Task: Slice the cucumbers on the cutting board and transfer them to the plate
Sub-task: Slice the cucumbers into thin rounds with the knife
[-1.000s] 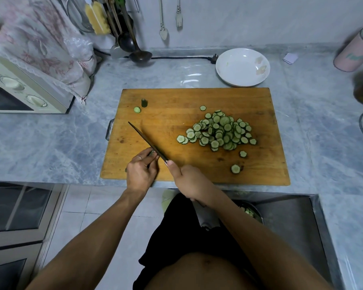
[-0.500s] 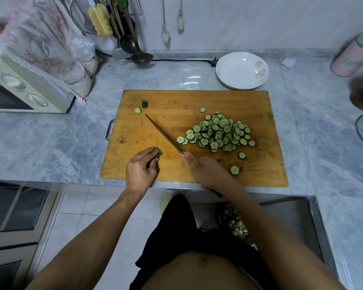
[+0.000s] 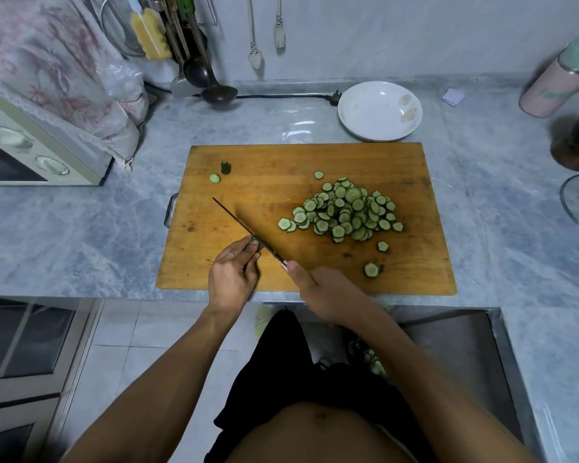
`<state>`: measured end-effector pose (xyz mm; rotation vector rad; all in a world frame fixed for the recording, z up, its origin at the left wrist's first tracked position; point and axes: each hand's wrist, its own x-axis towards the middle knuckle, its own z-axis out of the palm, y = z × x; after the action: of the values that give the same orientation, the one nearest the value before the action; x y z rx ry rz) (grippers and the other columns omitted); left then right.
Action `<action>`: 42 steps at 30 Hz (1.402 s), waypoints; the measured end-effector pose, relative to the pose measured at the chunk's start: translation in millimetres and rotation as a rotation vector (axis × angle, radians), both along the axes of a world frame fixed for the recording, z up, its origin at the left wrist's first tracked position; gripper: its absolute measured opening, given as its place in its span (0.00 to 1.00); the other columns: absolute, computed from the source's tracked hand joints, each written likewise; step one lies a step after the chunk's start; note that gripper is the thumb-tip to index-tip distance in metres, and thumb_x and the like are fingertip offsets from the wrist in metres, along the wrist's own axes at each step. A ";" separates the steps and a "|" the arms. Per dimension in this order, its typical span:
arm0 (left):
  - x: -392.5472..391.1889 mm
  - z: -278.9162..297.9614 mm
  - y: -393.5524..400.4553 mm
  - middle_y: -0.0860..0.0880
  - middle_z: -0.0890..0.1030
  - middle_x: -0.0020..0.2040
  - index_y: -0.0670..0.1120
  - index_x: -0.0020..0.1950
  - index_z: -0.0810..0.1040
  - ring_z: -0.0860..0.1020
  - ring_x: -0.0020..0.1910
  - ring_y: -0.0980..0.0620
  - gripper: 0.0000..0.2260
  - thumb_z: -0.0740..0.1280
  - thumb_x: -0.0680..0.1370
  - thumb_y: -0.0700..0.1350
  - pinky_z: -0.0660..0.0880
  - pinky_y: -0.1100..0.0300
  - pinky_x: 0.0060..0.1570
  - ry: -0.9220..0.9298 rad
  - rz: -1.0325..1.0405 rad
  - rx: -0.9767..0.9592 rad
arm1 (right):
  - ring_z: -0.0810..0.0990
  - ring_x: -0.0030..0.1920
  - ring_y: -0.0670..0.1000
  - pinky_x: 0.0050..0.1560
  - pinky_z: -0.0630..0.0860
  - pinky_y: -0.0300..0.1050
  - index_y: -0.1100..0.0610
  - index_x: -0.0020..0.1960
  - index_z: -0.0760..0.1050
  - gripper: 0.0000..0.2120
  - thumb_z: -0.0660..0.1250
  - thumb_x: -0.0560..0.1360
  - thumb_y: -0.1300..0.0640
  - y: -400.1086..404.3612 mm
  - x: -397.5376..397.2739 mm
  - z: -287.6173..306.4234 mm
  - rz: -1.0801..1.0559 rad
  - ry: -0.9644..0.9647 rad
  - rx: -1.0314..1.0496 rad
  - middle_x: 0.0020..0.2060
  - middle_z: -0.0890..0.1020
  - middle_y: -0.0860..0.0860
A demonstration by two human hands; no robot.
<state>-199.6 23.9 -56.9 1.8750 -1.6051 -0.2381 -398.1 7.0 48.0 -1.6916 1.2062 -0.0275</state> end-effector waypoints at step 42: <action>-3.9 24.3 -3.7 0.45 0.81 0.60 0.42 0.59 0.82 0.78 0.60 0.47 0.12 0.69 0.76 0.38 0.66 0.68 0.63 0.152 0.132 0.041 | 0.69 0.28 0.52 0.30 0.63 0.45 0.56 0.29 0.62 0.31 0.47 0.82 0.36 -43.0 -12.3 -3.1 0.110 0.105 -0.263 0.26 0.68 0.54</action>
<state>-203.4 20.2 -32.6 1.9359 -1.3797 -0.3491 -410.4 -35.9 44.9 -2.0085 1.2265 -0.0313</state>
